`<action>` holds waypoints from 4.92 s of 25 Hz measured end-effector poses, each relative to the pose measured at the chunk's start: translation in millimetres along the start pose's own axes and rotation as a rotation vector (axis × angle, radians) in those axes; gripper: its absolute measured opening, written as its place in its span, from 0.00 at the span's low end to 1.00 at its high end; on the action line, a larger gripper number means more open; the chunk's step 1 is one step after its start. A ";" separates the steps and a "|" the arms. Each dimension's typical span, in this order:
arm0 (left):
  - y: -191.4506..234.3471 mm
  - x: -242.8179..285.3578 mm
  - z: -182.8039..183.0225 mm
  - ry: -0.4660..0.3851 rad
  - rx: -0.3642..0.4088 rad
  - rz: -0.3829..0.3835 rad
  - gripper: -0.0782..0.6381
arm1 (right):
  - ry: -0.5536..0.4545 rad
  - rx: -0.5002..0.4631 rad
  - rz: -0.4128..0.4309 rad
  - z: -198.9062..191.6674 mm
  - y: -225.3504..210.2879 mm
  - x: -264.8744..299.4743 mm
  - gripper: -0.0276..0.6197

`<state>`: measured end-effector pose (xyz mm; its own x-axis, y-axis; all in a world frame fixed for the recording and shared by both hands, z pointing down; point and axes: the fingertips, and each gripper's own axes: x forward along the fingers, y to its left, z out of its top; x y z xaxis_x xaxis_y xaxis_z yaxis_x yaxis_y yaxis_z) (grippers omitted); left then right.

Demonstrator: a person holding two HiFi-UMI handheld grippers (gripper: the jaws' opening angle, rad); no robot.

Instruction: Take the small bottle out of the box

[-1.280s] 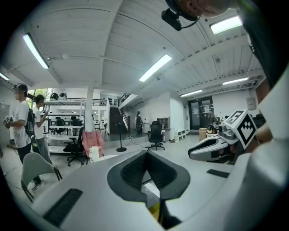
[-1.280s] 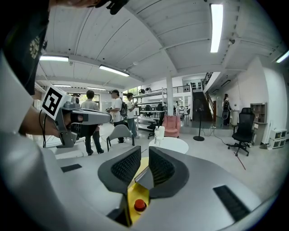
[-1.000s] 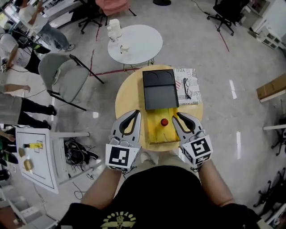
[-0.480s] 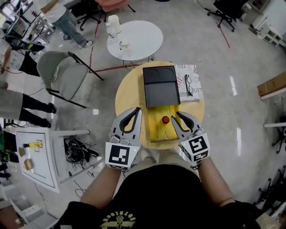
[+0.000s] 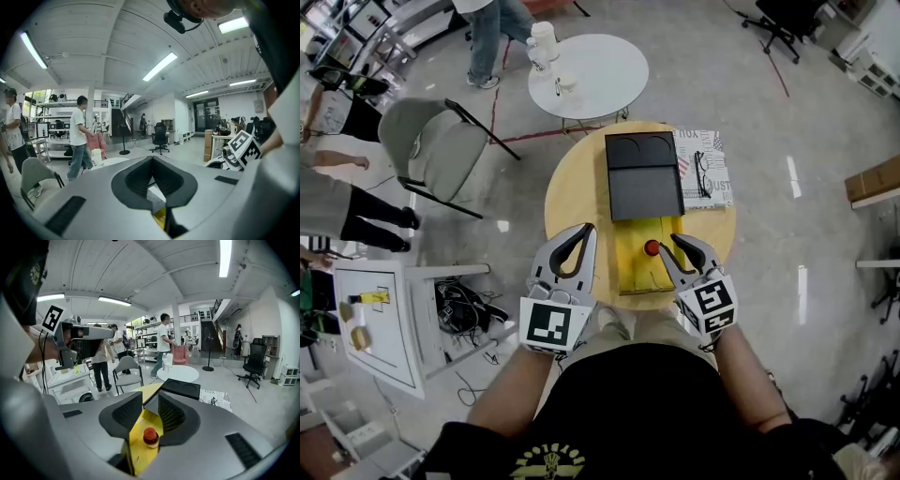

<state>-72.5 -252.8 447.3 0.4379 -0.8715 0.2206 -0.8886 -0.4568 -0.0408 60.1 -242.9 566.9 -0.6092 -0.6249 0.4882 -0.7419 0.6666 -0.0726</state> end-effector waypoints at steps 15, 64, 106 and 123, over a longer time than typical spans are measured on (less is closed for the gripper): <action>9.4 1.3 -10.6 0.020 -0.018 0.019 0.13 | 0.088 -0.039 0.028 -40.2 4.8 26.8 0.26; 10.5 -4.5 -14.1 0.036 -0.003 0.070 0.13 | 0.247 -0.175 0.130 -101.4 11.5 52.6 0.27; -13.9 -55.7 32.8 -0.018 0.036 0.043 0.13 | 0.078 -0.143 0.066 58.1 41.8 -60.9 0.27; -17.8 -67.9 42.9 -0.039 0.050 0.020 0.13 | -0.008 -0.153 0.048 108.8 53.7 -90.8 0.27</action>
<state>-80.5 -193.1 391.2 0.4261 -0.8865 0.1807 -0.8898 -0.4467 -0.0931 45.1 -194.6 424.0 -0.6456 -0.5938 0.4802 -0.6611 0.7493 0.0377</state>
